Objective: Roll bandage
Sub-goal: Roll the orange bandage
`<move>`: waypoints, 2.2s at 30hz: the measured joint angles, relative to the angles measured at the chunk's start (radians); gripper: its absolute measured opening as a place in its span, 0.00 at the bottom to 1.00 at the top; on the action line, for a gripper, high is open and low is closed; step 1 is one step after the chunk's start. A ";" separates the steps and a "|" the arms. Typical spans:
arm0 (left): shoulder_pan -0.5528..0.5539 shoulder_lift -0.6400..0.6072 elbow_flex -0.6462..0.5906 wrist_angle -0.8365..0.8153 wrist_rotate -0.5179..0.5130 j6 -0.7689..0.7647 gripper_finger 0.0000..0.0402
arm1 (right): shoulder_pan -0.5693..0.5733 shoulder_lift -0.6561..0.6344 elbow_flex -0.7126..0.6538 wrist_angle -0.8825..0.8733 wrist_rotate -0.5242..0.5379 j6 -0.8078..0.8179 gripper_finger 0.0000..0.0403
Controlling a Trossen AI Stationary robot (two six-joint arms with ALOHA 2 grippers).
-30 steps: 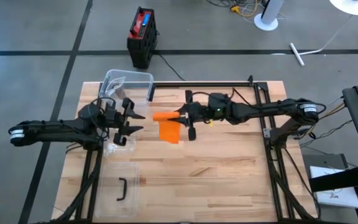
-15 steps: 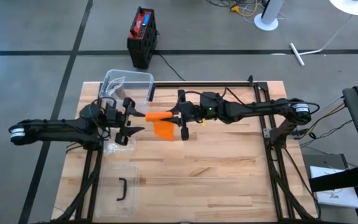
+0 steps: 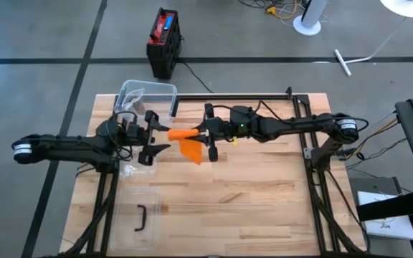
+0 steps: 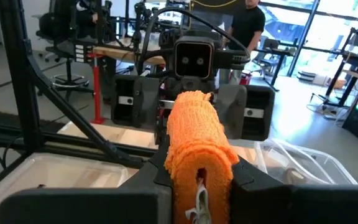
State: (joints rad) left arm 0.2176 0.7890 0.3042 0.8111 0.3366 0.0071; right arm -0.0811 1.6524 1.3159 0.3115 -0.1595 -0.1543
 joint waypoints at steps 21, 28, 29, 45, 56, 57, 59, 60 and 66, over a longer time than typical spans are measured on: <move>0.034 0.053 0.141 -0.212 -0.053 0.189 0.59 | -0.007 0.001 0.004 0.008 -0.007 -0.002 0.12; 0.033 0.045 0.183 -0.308 -0.054 0.256 0.58 | -0.010 0.002 0.006 -0.006 -0.112 -0.089 0.12; 0.033 0.040 0.193 -0.338 -0.057 0.266 0.59 | -0.010 -0.001 0.006 -0.019 -0.113 -0.103 0.12; 0.031 -0.019 0.258 -0.537 -0.095 0.347 0.63 | -0.019 -0.057 0.005 -0.094 -0.061 -0.151 0.12; 0.028 -0.011 0.257 -0.537 -0.040 0.344 0.63 | -0.048 -0.051 0.003 -0.103 -0.012 -0.178 0.12; 0.028 -0.009 0.257 -0.533 -0.040 0.345 0.63 | -0.048 -0.047 0.004 -0.101 -0.025 -0.174 0.12; 0.027 -0.001 0.257 -0.531 -0.039 0.347 0.64 | -0.048 -0.031 0.004 -0.097 -0.031 -0.168 0.12; 0.027 0.009 0.256 -0.525 -0.039 0.347 0.64 | -0.048 -0.022 0.005 -0.094 -0.031 -0.170 0.12; 0.027 0.054 0.257 -0.506 -0.043 0.348 0.68 | -0.048 -0.012 0.006 -0.083 -0.022 -0.168 0.12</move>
State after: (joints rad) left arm 0.2451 0.8430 0.5617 0.3047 0.2938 0.3546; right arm -0.1295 1.6402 1.3215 0.2282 -0.1814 -0.3225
